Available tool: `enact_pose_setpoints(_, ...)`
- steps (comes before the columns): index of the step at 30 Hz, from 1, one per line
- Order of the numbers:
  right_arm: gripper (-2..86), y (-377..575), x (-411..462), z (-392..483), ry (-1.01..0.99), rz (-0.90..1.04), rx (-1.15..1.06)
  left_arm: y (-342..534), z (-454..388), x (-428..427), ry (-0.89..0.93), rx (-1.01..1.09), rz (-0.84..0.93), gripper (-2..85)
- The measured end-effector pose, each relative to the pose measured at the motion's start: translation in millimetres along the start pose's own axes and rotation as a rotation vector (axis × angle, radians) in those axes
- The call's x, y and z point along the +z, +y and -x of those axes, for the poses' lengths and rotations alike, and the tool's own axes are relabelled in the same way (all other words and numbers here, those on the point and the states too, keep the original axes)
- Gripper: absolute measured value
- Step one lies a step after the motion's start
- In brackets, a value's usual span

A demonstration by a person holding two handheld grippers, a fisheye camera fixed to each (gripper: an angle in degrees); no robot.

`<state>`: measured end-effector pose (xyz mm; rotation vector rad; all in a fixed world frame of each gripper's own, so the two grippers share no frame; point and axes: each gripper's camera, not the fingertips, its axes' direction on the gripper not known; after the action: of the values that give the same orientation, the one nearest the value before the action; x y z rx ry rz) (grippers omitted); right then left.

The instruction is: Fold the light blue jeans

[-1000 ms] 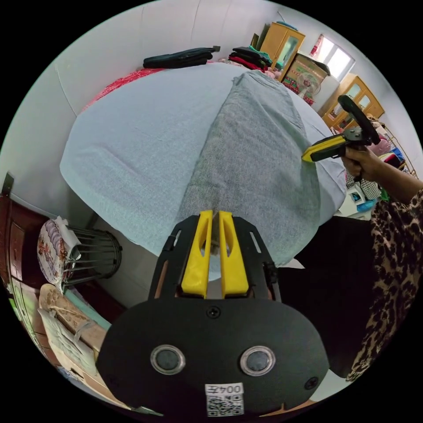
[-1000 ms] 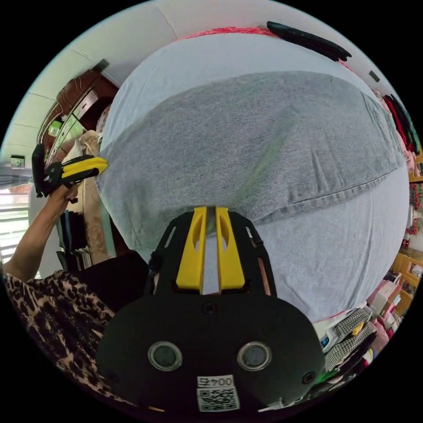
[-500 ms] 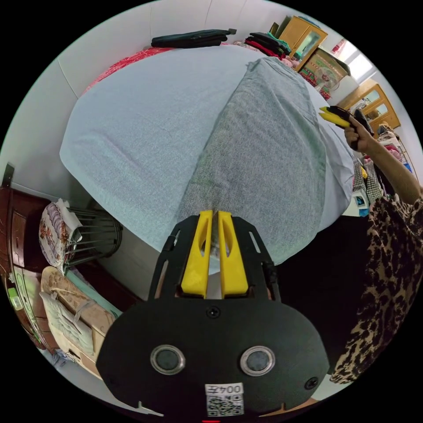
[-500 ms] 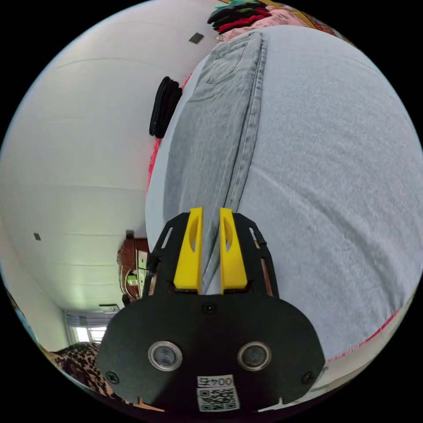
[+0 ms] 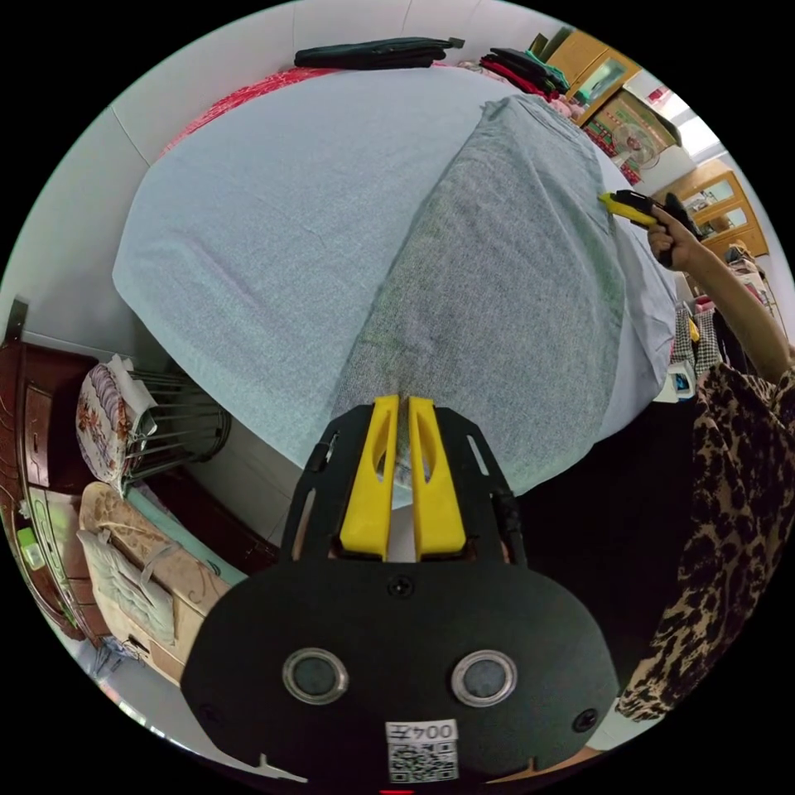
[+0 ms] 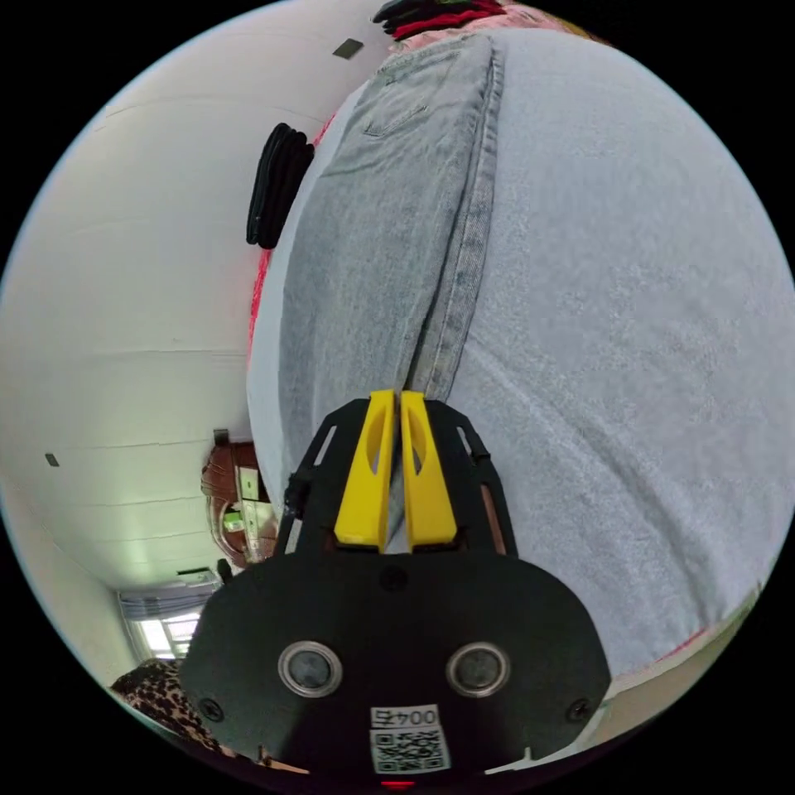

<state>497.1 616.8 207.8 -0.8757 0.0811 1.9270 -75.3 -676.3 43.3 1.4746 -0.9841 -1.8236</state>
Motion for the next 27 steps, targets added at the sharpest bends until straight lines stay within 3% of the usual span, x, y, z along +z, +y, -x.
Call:
enact_pose_setpoints(5,0.6,-7.6,-22.0,9.7,0.161,0.021,-0.049,-11.0,0.1,0.3,-0.013,0.01,0.019,2.3)
enact_pose_setpoints(11,3.8,-15.7,-37.1,9.0,0.075,0.039,-0.054,-23.5,7.7,0.7,0.004,0.0,0.032,2.0)
enact_pose_setpoints(19,6.8,-52.0,-91.7,-12.5,-0.105,-0.189,0.088,-43.9,21.6,1.1,0.029,0.015,0.056,1.3)
enact_pose_setpoints(25,6.2,-97.3,-81.7,18.7,0.03,-0.175,0.058,-58.8,35.4,1.1,0.062,-0.003,0.076,1.1)
enact_pose_setpoints(27,2.4,-109.4,-68.5,33.8,0.174,-0.112,0.033,-65.0,36.8,0.8,0.05,0.005,0.092,1.0)
